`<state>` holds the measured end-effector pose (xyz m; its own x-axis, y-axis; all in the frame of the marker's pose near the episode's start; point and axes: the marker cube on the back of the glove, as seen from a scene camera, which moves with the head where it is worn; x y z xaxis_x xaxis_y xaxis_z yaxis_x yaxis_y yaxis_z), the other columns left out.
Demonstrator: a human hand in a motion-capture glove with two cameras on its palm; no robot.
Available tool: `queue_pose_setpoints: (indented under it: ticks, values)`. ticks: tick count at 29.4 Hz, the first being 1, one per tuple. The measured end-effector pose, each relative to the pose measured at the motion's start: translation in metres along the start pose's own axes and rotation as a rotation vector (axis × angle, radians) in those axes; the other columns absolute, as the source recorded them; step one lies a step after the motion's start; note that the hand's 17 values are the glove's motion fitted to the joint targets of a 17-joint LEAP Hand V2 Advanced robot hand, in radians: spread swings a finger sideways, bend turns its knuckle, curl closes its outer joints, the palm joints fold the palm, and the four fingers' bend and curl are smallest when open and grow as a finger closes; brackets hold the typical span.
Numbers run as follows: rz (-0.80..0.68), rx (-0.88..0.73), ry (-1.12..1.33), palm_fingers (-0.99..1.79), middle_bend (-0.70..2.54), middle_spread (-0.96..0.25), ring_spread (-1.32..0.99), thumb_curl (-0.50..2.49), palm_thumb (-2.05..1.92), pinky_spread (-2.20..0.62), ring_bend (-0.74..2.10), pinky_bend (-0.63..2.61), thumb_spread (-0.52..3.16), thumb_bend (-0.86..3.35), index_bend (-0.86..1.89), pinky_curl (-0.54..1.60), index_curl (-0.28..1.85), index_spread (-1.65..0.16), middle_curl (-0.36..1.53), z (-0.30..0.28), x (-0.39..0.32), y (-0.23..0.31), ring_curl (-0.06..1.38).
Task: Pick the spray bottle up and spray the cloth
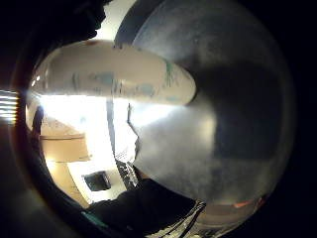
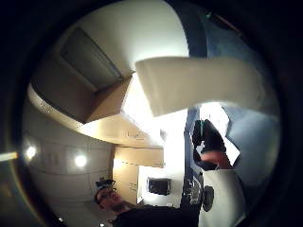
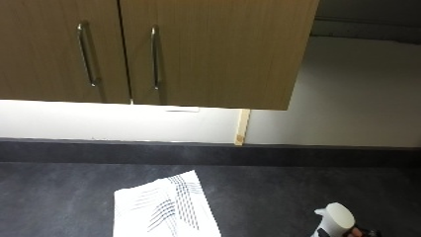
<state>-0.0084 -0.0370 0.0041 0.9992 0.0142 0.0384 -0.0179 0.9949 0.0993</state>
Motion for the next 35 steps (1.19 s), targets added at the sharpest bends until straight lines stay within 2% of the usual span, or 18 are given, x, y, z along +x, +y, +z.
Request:
queue_pose_setpoints:
  ticks: [9, 14, 17, 23, 35]
  values:
    - [0.012, 0.009, -0.006, 0.37, 0.22, 0.1, 0.14, 0.41, 0.84, 0.15, 0.36, 0.64, 0.9, 0.17, 0.14, 0.29, 0.22, -0.34, 0.29, 0.014, -0.04, -0.006, 0.27]
    - [-0.024, 0.003, 0.013, 0.38, 0.23, 0.09, 0.14, 0.43, 0.86, 0.16, 0.35, 0.62, 0.91, 0.13, 0.15, 0.29, 0.23, -0.35, 0.31, 0.011, -0.027, -0.018, 0.28]
    - [-0.023, 0.001, -0.009, 0.45, 0.25, 0.07, 0.13, 0.45, 0.89, 0.16, 0.37, 0.57, 0.91, 0.13, 0.18, 0.27, 0.25, -0.34, 0.32, 0.017, -0.028, -0.017, 0.29]
    - [-0.052, -0.009, -0.037, 0.78, 0.41, 0.03, 0.09, 0.49, 1.0, 0.16, 0.41, 0.34, 0.89, 0.14, 0.24, 0.21, 0.3, -0.28, 0.38, 0.023, -0.016, -0.026, 0.3]
    - [-0.062, 0.022, -0.097, 0.87, 0.41, 0.0, 0.03, 0.55, 1.12, 0.14, 0.37, 0.19, 0.74, 0.1, 0.28, 0.22, 0.41, -0.22, 0.44, 0.026, -0.009, -0.033, 0.35]
